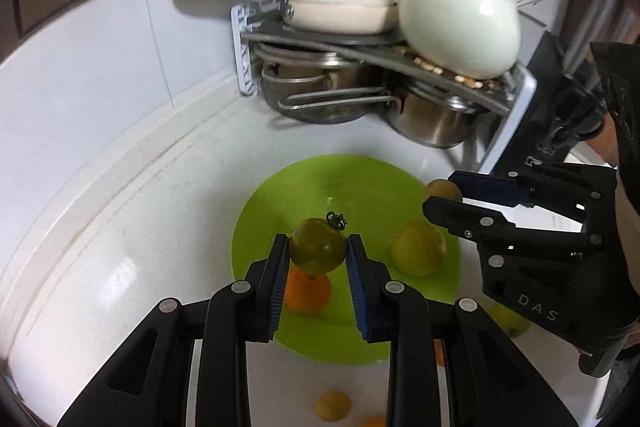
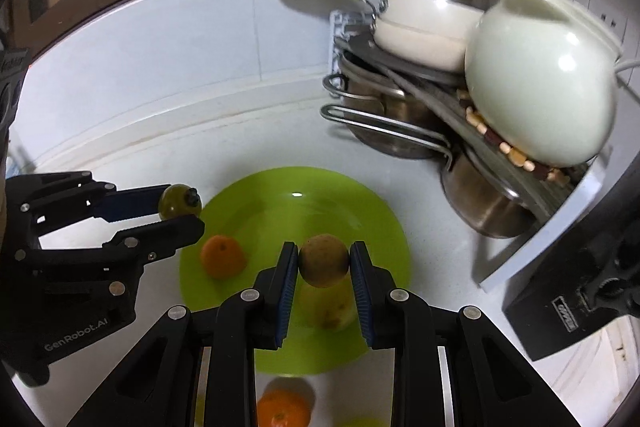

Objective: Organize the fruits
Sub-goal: 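Carry the green tomato and kiwi over the green plate with both grippers, then open both grippers to drop the tomato and kiwi onto the plate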

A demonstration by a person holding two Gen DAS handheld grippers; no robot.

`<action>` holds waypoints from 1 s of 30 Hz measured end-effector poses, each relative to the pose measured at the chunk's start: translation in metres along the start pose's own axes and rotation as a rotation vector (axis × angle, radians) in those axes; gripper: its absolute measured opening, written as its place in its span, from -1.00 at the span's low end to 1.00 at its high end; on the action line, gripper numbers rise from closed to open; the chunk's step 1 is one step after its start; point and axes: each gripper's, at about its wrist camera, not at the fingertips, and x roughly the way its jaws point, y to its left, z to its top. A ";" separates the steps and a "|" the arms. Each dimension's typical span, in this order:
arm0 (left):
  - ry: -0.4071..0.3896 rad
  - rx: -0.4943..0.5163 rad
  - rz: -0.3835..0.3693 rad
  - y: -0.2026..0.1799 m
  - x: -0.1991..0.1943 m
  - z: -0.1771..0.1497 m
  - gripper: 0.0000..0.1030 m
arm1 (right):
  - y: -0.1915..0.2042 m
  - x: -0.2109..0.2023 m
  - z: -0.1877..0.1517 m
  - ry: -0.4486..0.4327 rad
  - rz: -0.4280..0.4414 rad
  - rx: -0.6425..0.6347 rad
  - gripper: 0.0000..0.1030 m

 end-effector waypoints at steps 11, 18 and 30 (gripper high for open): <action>0.150 -0.053 -0.002 0.015 0.058 0.007 -0.44 | -0.013 0.046 0.004 0.111 0.023 0.060 -0.45; 0.189 -0.064 -0.001 0.016 0.074 0.008 -0.43 | -0.013 0.060 0.004 0.142 0.027 0.067 -0.45; 0.180 -0.055 0.005 0.016 0.073 0.009 -0.43 | -0.015 0.064 0.003 0.153 0.043 0.082 -0.44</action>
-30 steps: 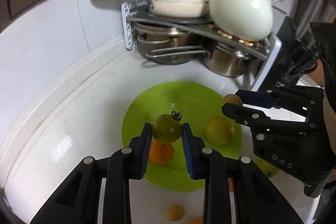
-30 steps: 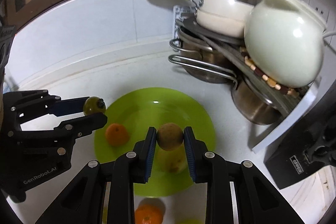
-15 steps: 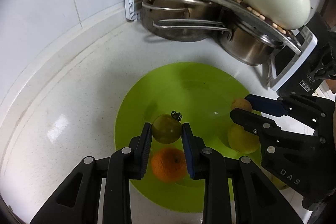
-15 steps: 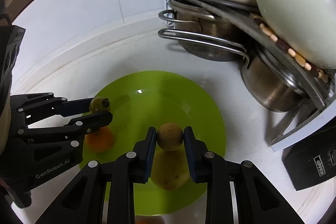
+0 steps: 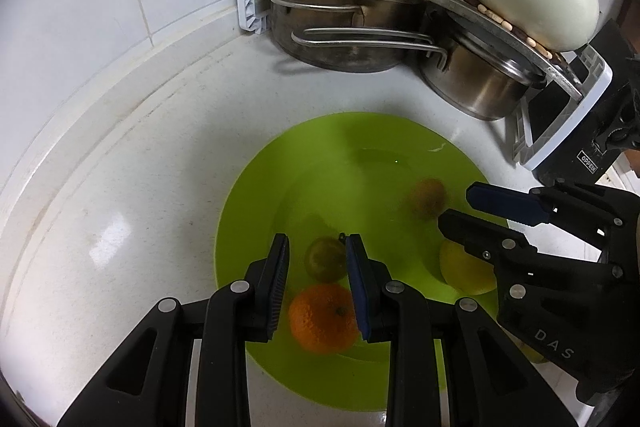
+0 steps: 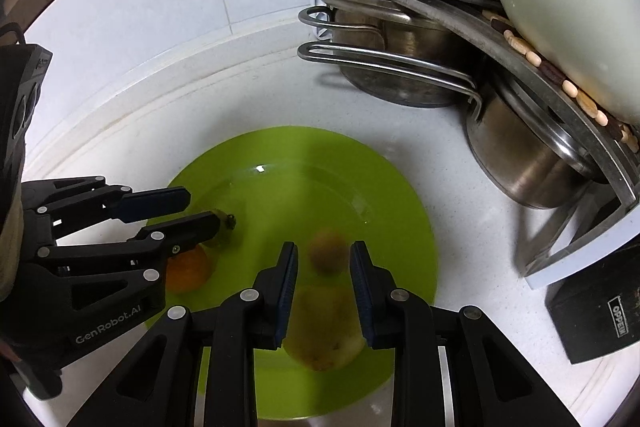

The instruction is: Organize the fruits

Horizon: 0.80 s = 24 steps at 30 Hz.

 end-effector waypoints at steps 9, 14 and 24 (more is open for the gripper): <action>-0.087 0.024 0.017 -0.005 -0.037 -0.008 -0.31 | 0.000 -0.031 -0.008 -0.058 -0.001 0.010 -0.40; -0.156 0.025 0.020 -0.009 -0.070 -0.015 -0.21 | 0.002 -0.061 -0.013 -0.125 -0.005 0.016 -0.40; -0.281 0.061 0.037 -0.020 -0.128 -0.042 -0.03 | 0.027 -0.112 -0.033 -0.238 0.018 -0.018 -0.29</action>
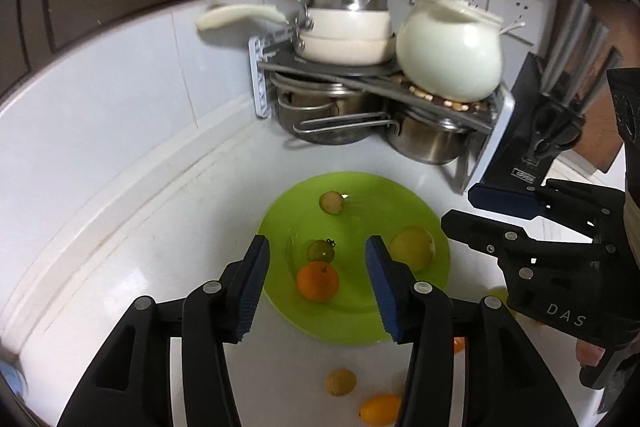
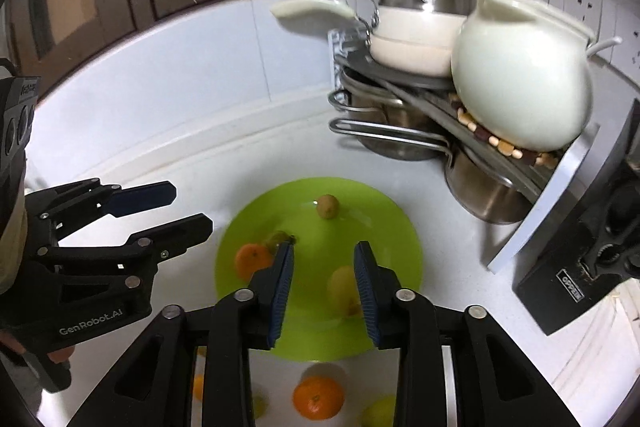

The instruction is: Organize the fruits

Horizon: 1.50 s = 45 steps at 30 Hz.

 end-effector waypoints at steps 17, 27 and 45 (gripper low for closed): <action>-0.070 0.070 0.013 -0.015 -0.058 -0.063 0.16 | 0.032 -0.061 -0.041 -0.128 0.000 -0.097 -0.11; -0.072 0.126 0.010 -0.024 -0.060 -0.103 0.18 | 0.048 -0.064 -0.071 -0.096 -0.003 -0.185 -0.11; -0.006 0.280 -0.084 -0.038 -0.027 -0.151 0.17 | 0.065 -0.024 -0.118 0.105 0.059 -0.319 -0.11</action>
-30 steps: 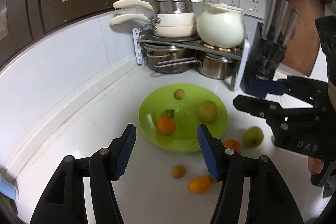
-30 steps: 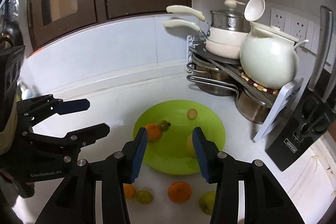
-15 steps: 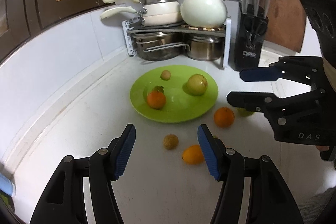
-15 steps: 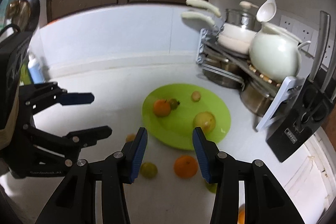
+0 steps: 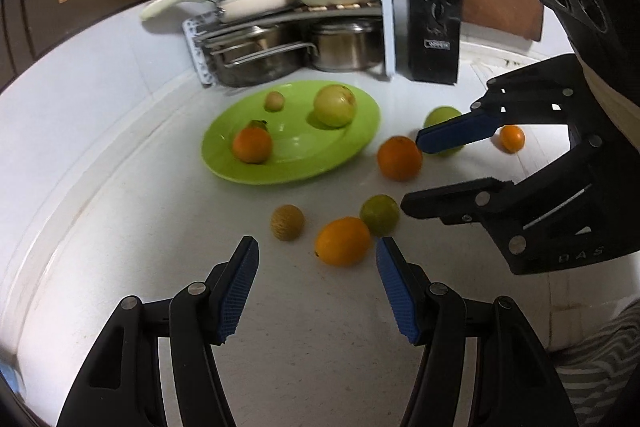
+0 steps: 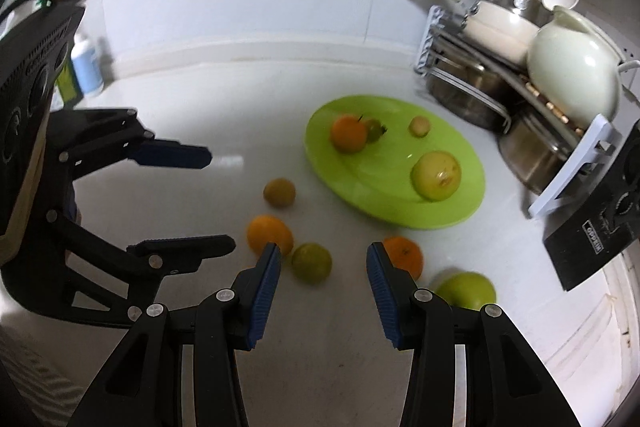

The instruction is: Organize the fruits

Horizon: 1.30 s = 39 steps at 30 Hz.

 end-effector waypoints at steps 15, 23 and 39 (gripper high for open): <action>0.042 0.028 -0.085 -0.003 0.033 0.003 -0.01 | -0.001 0.020 -0.011 0.074 0.028 -0.004 -0.11; 0.063 0.011 -0.101 -0.003 0.042 0.004 -0.14 | -0.004 0.026 -0.012 0.086 0.048 0.000 -0.12; 0.102 -0.139 -0.031 0.015 0.024 -0.004 -0.28 | -0.002 0.044 -0.005 0.068 0.083 0.038 -0.15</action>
